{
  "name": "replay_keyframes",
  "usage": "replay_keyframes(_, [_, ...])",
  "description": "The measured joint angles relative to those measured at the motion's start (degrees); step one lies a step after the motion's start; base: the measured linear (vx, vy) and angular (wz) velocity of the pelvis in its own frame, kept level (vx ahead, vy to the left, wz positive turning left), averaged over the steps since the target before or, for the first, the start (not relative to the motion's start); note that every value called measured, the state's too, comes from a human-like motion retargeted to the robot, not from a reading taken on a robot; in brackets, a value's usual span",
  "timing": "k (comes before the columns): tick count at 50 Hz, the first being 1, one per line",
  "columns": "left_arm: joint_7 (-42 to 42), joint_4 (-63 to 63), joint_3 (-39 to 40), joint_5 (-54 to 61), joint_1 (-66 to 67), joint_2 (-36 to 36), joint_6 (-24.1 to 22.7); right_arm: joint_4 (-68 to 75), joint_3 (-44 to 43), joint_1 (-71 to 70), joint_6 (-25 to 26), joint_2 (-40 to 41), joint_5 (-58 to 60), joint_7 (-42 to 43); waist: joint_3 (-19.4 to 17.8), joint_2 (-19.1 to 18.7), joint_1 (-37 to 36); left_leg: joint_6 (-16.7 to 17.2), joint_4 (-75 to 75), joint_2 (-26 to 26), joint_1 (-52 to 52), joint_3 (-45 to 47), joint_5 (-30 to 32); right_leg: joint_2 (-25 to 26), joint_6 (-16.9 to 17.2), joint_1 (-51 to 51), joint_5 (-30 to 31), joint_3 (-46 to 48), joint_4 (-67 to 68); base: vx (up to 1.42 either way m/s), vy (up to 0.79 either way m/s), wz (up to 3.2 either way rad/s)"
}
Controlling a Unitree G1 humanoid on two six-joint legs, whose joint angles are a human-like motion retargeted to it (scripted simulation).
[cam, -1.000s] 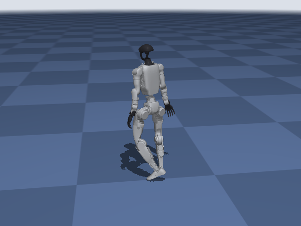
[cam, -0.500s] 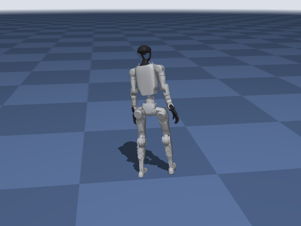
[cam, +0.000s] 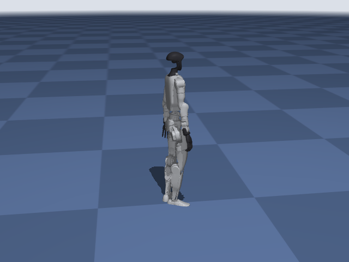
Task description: Walk run
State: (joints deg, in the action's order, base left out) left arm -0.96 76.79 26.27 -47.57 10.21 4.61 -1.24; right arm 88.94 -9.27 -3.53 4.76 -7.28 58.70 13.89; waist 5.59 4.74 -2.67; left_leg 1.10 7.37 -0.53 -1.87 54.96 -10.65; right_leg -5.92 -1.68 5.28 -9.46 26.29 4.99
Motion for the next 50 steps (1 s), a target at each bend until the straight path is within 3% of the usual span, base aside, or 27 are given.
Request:
replay_keyframes(5, [3.8, -0.7, -6.0, -8.5, -1.5, 3.0, 3.5, -2.3, 0.3, 2.4, -2.3, 0.1, 1.6, 1.1, -0.4, 0.7, 1.5, -4.1, 13.6, -2.4, 9.1, -12.9, 1.9, -2.6, 0.0, 0.9, 0.4, 1.4, -1.3, -0.09, -0.05, 0.34])
replay_keyframes(8, [7.3, 0.4, -8.9, -11.1, -2.4, 4.3, 4.8, -0.8, -2.0, 3.7, -0.9, -0.1, 3.7, 3.1, 0.1, -0.6, -1.7, 0.7, 13.2, -1.3, 13.6, -30.3, -0.3, -0.4, 0.0, 1.2, 0.8, 0.4, -2.1, 0.02, 0.02, -0.39])
replay_keyframes(10, [8.3, 1.0, -8.9, -10.5, -2.4, 4.2, 4.8, 0.3, -2.8, 4.0, 0.5, -0.5, 5.5, 2.2, -0.2, -1.5, -3.5, 1.9, 9.3, 0.3, 14.4, -39.2, 0.8, 1.4, -0.4, 1.1, 1.2, -1.7, -2.4, 0.05, 0.06, -1.01])
replay_keyframes(14, [8.8, 3.2, -7.6, -5.3, -2.2, 3.6, 3.8, 1.1, -1.6, 3.6, 1.2, -2.2, 5.7, -1.3, 0.0, -1.7, -3.0, -2.2, 6.9, 0.0, 13.1, -38.1, 0.3, 2.3, 0.0, 0.7, 1.5, -5.0, -2.7, 0.08, 0.06, -0.77])
replay_keyframes(19, [9.6, 5.7, -8.3, -3.4, -4.8, 4.5, 4.6, -0.5, -2.8, 4.4, 0.7, -0.9, 2.1, 2.7, 0.2, -2.6, 1.6, -3.0, 4.7, -0.3, 12.0, -39.0, 0.8, 3.4, 0.1, 0.7, 0.4, -4.0, -1.4, 0.02, 0.00, 0.07])
replay_keyframes(27, [11.3, 1.2, -11.2, -4.0, -8.1, 4.3, 2.5, 0.6, -0.7, 5.0, -0.1, -0.3, 3.1, 1.7, 0.7, -1.5, -0.8, -4.1, -0.5, -1.6, 9.0, -31.4, 0.4, 2.5, 2.6, 10.6, -6.3, -10.5, 15.8, 0.03, -0.03, -0.89])
replay_keyframes(30, [11.1, -0.6, -11.4, -4.0, -7.9, 4.4, -0.1, 2.2, -0.3, 5.4, 0.5, 0.1, 4.5, 2.6, 0.5, -2.7, 0.5, -3.5, -3.4, -1.7, 6.2, -31.5, 1.3, 3.8, 0.7, 10.3, -10.6, -8.6, 15.8, 0.12, -0.07, -0.02])
replay_keyframes(35, [5.7, 1.5, -10.7, -4.5, -6.0, 5.1, -2.9, 5.4, -1.8, 7.6, -0.2, 0.9, 3.7, 2.5, 0.9, -2.2, 1.1, -2.6, -4.4, -0.3, 3.0, -33.2, 0.8, 6.0, -1.9, 4.0, -7.8, -9.3, 6.6, 0.30, -0.08, 0.31])
replay_keyframes(40, [3.1, 6.2, -7.1, -2.7, -3.5, 4.9, 0.4, 8.5, -0.5, 6.8, 3.5, 1.8, -3.2, 6.9, -0.7, -0.7, 0.1, 0.2, 6.0, -0.4, 6.5, -33.0, -0.5, 4.0, -1.9, 0.7, -6.0, -9.3, 3.2, 0.18, -0.03, 0.22])
replay_keyframes(45, [5.6, 5.6, -6.9, -5.0, 2.2, 4.1, -1.7, 2.9, 5.3, 5.9, 3.9, 1.6, -11.3, 19.1, -0.8, 2.7, -2.7, 2.5, 26.6, 0.4, 17.0, -33.1, 10.1, -1.6, -1.2, 0.5, -7.2, -8.6, 2.5, 0.20, 0.05, 0.37])
replay_keyframes(47, [3.7, 6.7, -6.7, -5.7, 4.4, 4.1, -2.2, -1.3, 5.9, 4.4, 3.2, 1.1, -7.4, 20.7, -1.7, 3.8, -4.8, 2.2, 34.0, -1.0, 21.2, -30.5, 7.2, -2.8, -0.9, 0.3, -7.8, -8.6, 2.3, 0.07, 0.03, 0.12])
replay_keyframes(50, [3.2, 10.2, -5.4, -6.6, 7.8, 4.1, 1.5, -6.5, 4.2, 1.7, 3.2, 1.2, -1.3, 17.7, -2.1, 3.0, -8.0, 2.4, 35.2, -3.8, 27.2, -27.6, 4.0, -1.8, -0.4, -1.1, -8.2, -8.8, 1.0, 0.38, 0.04, -0.14])
